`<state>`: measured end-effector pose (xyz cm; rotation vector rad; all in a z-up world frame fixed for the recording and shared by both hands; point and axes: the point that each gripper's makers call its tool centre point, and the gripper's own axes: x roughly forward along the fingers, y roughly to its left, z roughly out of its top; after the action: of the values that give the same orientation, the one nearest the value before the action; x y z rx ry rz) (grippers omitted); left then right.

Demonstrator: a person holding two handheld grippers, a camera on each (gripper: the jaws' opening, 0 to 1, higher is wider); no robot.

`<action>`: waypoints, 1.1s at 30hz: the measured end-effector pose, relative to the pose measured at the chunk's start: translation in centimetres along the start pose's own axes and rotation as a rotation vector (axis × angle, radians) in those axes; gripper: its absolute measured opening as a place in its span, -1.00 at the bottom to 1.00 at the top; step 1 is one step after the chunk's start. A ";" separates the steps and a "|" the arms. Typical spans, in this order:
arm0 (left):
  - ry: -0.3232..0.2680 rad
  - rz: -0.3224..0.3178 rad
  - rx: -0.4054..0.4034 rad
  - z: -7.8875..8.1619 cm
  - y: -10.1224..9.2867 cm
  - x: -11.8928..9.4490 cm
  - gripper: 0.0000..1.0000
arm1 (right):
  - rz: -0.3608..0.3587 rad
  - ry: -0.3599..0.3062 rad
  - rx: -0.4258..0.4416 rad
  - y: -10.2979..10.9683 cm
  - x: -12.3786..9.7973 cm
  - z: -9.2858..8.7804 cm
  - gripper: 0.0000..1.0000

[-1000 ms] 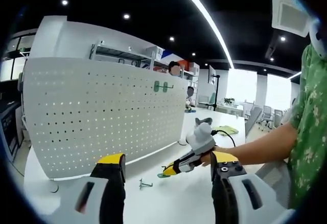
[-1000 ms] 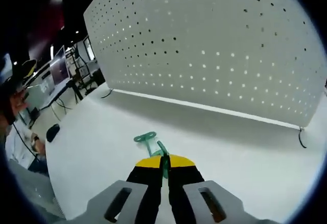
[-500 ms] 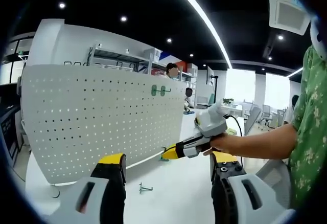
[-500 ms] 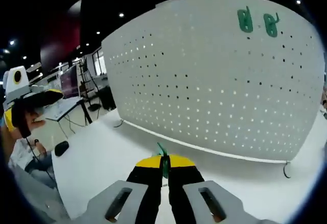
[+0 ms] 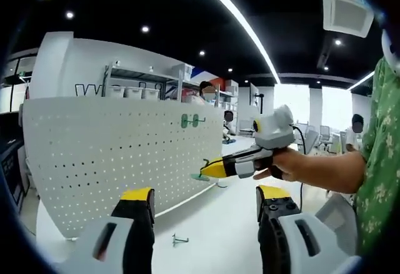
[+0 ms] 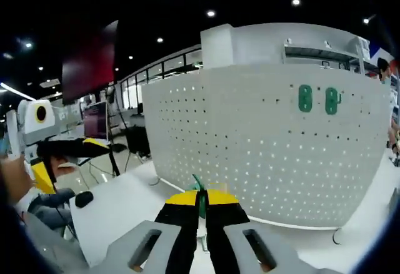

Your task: Insert the hook assembly into the mounting plate slot until the hook locks in place.

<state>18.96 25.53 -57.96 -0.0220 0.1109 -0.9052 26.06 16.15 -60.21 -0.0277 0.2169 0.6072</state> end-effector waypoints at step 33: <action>-0.109 -0.021 0.032 6.8 -1.8 2.4 -0.10 | 0.088 -0.256 -0.047 5.5 -6.4 9.3 -0.97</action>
<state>19.71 22.37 -51.31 -0.0424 -0.0050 -0.9247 19.59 17.89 -49.60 0.0138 -0.0444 0.6965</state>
